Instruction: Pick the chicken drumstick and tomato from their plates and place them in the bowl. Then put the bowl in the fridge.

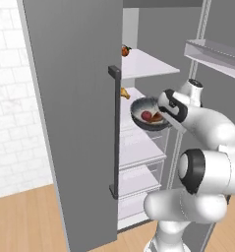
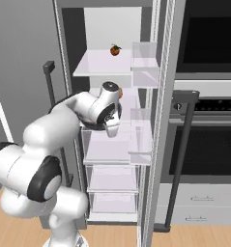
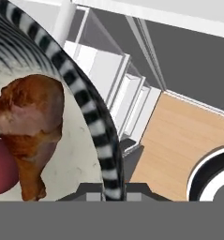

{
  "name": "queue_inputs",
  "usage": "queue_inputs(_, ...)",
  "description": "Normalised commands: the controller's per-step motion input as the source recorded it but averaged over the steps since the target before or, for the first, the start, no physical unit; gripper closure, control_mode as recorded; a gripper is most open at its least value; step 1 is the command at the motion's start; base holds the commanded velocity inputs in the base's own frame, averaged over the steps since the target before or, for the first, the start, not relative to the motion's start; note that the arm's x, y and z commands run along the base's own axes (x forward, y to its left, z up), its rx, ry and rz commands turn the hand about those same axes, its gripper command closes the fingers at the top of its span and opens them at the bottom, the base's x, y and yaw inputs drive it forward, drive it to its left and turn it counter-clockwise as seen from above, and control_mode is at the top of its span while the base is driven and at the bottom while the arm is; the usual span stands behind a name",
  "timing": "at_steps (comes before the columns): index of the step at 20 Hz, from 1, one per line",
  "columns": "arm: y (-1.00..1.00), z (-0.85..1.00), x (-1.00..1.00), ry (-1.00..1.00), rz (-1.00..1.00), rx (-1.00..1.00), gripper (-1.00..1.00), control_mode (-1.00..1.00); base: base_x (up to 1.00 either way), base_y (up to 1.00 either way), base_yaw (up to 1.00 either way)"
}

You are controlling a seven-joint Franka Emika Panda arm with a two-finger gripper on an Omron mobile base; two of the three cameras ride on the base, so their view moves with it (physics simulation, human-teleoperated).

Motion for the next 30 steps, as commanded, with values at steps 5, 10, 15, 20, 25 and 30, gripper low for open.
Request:
queue_inputs(5, 0.06, -0.09, 1.0, 0.0, -0.13, 0.0, 1.0, -1.0, 0.0, 0.0, 0.0)
queue_inputs(10, 0.08, -0.47, 0.61, 0.0, -0.01, 0.0, 1.0, -1.0, 0.0, 0.0, 0.0)
queue_inputs(15, 0.02, -0.49, 0.62, 0.0, 0.0, 0.0, 1.0, -1.0, 0.0, 0.0, 0.0)
queue_inputs(20, 0.0, -0.14, 0.87, 0.0, 0.0, 0.0, 1.0, -1.0, 0.0, 0.0, 0.0)
queue_inputs(25, 0.0, -0.18, 0.84, 0.0, 0.0, 0.0, 1.0, -1.0, 0.0, 0.0, 0.0)
queue_inputs(30, 0.12, -0.29, 0.53, -0.03, 0.0, 0.0, 1.0, -1.0, 0.0, 0.0, 0.0)
